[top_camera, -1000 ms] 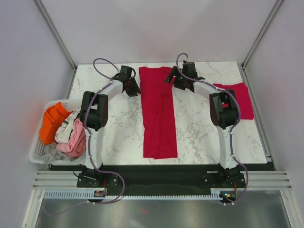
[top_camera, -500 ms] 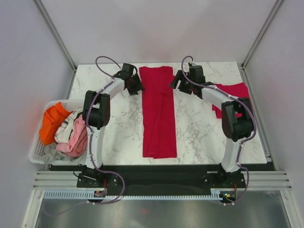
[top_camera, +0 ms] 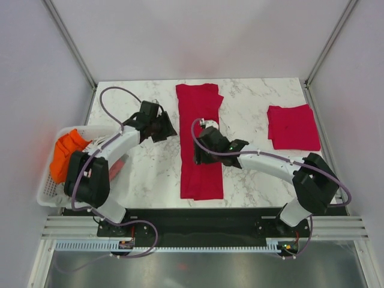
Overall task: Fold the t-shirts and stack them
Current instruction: Fold the tshirt
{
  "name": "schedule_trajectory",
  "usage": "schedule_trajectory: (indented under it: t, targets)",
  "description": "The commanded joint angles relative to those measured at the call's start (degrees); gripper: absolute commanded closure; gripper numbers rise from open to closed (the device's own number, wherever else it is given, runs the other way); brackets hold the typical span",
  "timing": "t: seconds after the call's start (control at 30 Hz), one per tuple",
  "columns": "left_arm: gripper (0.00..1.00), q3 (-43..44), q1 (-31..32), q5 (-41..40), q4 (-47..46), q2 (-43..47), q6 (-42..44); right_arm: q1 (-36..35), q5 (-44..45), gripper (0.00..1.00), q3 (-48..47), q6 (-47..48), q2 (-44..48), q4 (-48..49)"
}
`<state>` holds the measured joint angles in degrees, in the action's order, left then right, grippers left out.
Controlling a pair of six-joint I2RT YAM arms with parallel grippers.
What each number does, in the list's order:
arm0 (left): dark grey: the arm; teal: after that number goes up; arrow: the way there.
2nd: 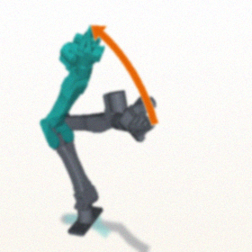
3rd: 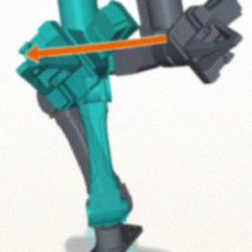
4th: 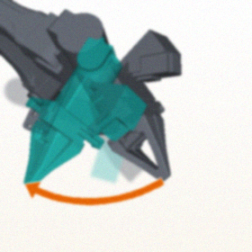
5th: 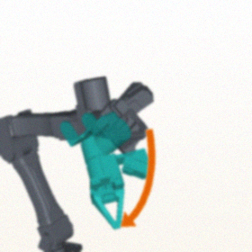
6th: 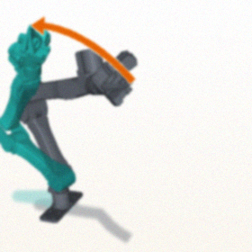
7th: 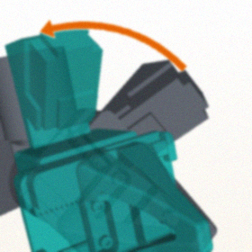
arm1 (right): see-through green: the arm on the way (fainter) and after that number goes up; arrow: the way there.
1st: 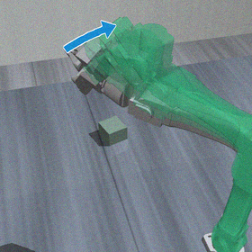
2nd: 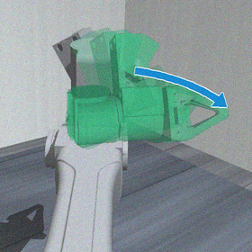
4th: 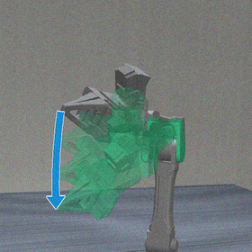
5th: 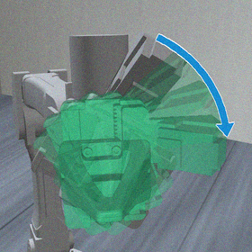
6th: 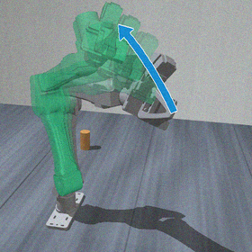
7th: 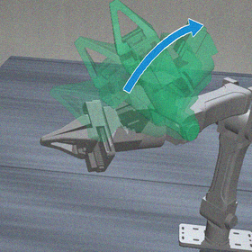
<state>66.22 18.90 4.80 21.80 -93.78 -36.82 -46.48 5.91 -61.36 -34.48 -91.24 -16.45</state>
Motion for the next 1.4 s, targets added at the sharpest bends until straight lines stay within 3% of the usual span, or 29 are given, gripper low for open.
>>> schedule_trajectory:
  t: [0.0, 0.1, 0.33, 0.67, 1.03, 1.07, 1.17, 1.2, 1.3, 1.37]
  targets:
    - [0.4, -8.98, 2.19, 1.97, -3.6, 7.28, -0.27, -8.5, 9.1, 0.38, 2.47, -3.31, 3.61, -4.64]
    - [0.41, -16.28, 3.51, 3.55, -4.05, 13.61, -0.36, -15.97, 13.24, 0.43, 3.35, -6.29, 4.31, -5.79]
    - [0.41, -29.28, 4.84, 7.59, -2.47, 27.85, -0.27, -28.13, 19.48, 0.43, 3.18, -7.62, 3.09, -6.14]
    - [0.41, -36.06, 0.8, 10.67, -3.25, 32.08, -1.33, -32.01, 23.61, 0.48, -2.7, -4.99, -6.74, -10.0]
    - [0.42, -39.23, -1.32, 12.68, -5.45, 34.1, -0.8, -32.8, 26.34, 0.52, -8.07, -1.47, -11.15, -13.43]
    - [0.42, -39.41, -1.4, 13.13, -5.89, 34.1, -0.89, -32.8, 26.34, 0.54, -8.07, -1.03, -11.5, -13.52]
    - [0.42, -39.76, -1.41, 14.18, -6.77, 33.49, -1.15, -32.8, 26.69, 0.71, -7.72, -1.29, -11.85, -13.79]
    - [0.42, -39.76, -1.41, 14.27, -6.86, 33.4, -1.15, -32.8, 27.04, 0.82, -7.11, -1.81, -11.68, -13.79]
    - [0.43, -39.76, -1.32, 14.71, -7.04, 33.22, -0.54, -32.8, 28.89, 0.96, -4.66, -4.53, -9.49, -13.26]
    - [0.43, -39.76, -1.4, 15.15, -6.95, 33.13, 0.34, -32.8, 30.99, 1.0, -3.07, -6.55, -6.78, -12.82]
